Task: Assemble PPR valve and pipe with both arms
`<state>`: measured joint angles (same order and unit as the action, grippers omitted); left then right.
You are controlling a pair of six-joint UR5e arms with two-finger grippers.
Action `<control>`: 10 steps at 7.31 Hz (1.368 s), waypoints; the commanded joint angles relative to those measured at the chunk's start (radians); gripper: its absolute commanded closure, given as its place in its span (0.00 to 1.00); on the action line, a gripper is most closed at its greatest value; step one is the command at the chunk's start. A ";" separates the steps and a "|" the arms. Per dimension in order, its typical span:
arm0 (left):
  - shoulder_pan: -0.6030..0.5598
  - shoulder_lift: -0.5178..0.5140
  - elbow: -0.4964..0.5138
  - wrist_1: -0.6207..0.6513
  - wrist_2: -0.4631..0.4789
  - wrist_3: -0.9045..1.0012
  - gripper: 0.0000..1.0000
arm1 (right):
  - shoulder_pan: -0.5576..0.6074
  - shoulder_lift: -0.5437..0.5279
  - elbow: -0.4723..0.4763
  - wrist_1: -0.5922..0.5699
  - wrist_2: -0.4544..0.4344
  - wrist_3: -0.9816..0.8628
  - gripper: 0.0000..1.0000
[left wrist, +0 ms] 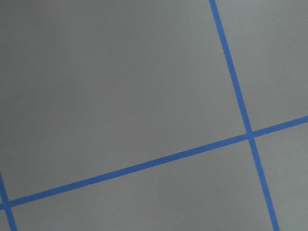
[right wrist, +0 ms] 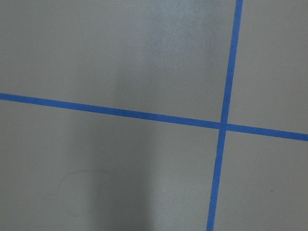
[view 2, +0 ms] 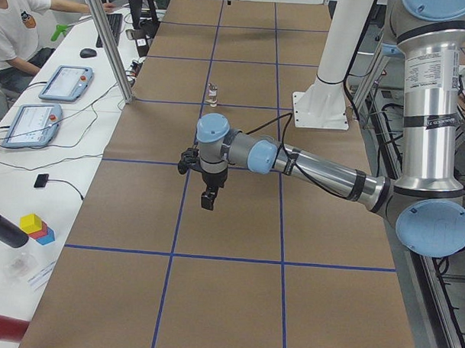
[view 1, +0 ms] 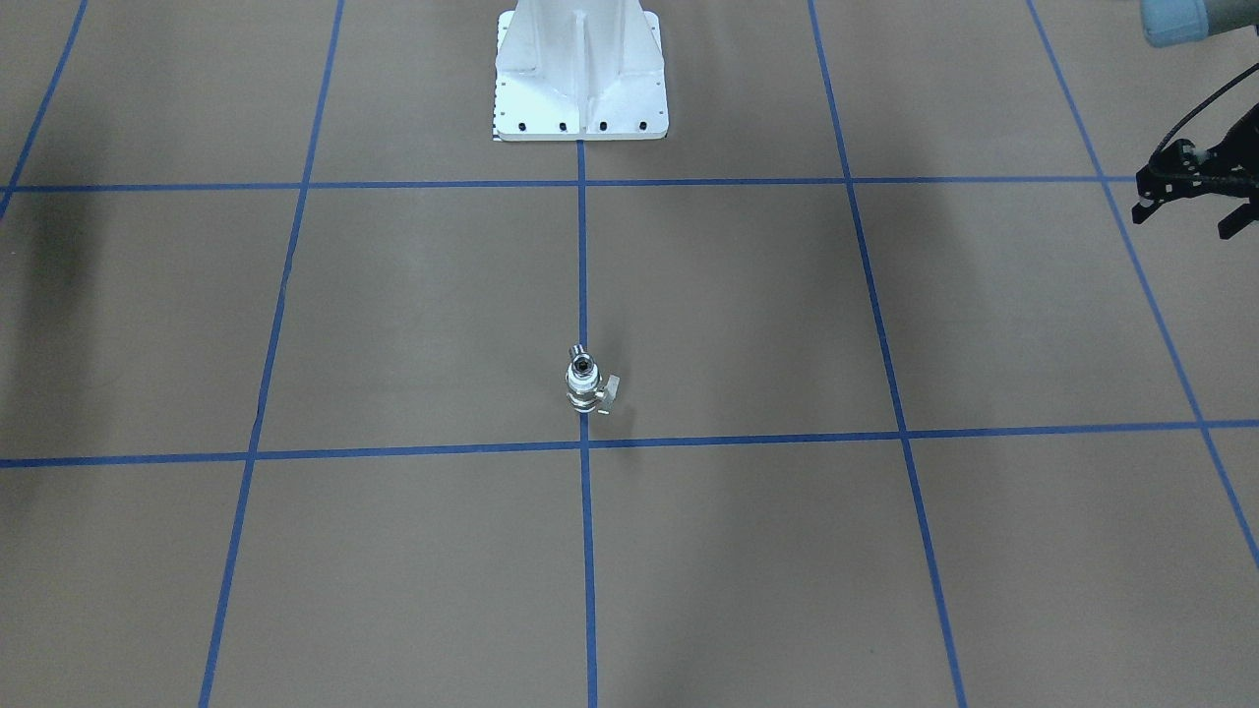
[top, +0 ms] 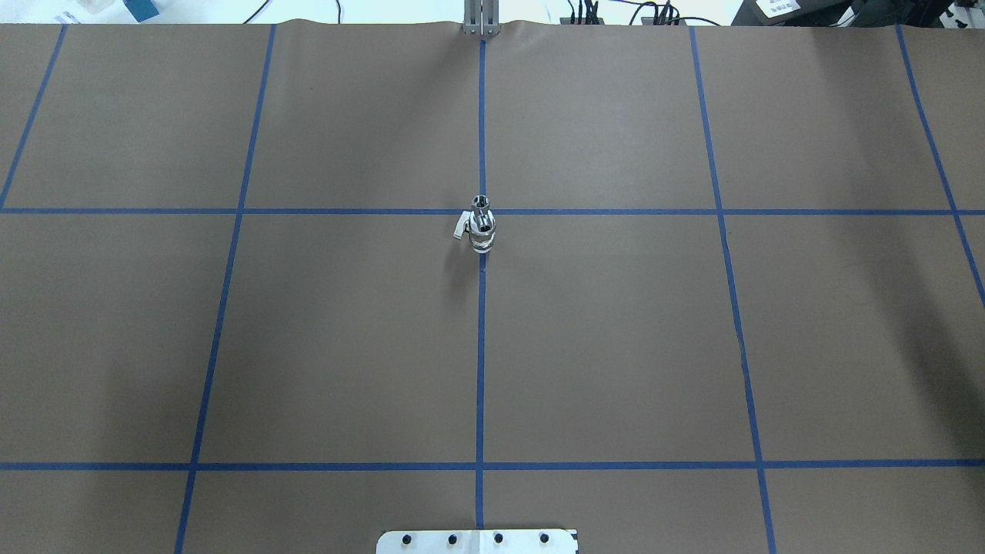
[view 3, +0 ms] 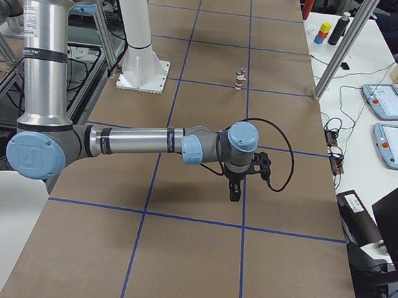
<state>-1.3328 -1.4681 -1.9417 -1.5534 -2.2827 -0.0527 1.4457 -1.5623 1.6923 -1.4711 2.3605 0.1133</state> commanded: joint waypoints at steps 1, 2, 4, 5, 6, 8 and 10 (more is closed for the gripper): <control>-0.022 0.000 0.023 0.004 -0.003 0.025 0.01 | 0.001 0.004 0.012 0.002 -0.006 0.009 0.01; -0.022 0.000 0.024 0.004 -0.003 0.025 0.01 | 0.001 0.001 0.013 0.000 -0.006 0.008 0.01; -0.022 0.029 0.015 -0.011 -0.004 0.027 0.01 | 0.002 0.001 0.017 0.000 -0.006 0.009 0.01; -0.017 0.017 0.013 -0.010 -0.003 -0.031 0.00 | 0.002 0.001 0.020 0.002 -0.004 0.011 0.01; -0.016 0.015 -0.006 -0.008 -0.004 -0.088 0.00 | 0.002 0.001 0.020 0.002 -0.006 0.011 0.01; -0.016 0.017 -0.006 -0.010 -0.006 -0.087 0.00 | 0.001 0.001 0.020 0.002 -0.006 0.011 0.01; -0.016 0.018 0.001 -0.011 -0.003 -0.090 0.00 | 0.002 0.001 0.020 0.002 -0.004 0.011 0.01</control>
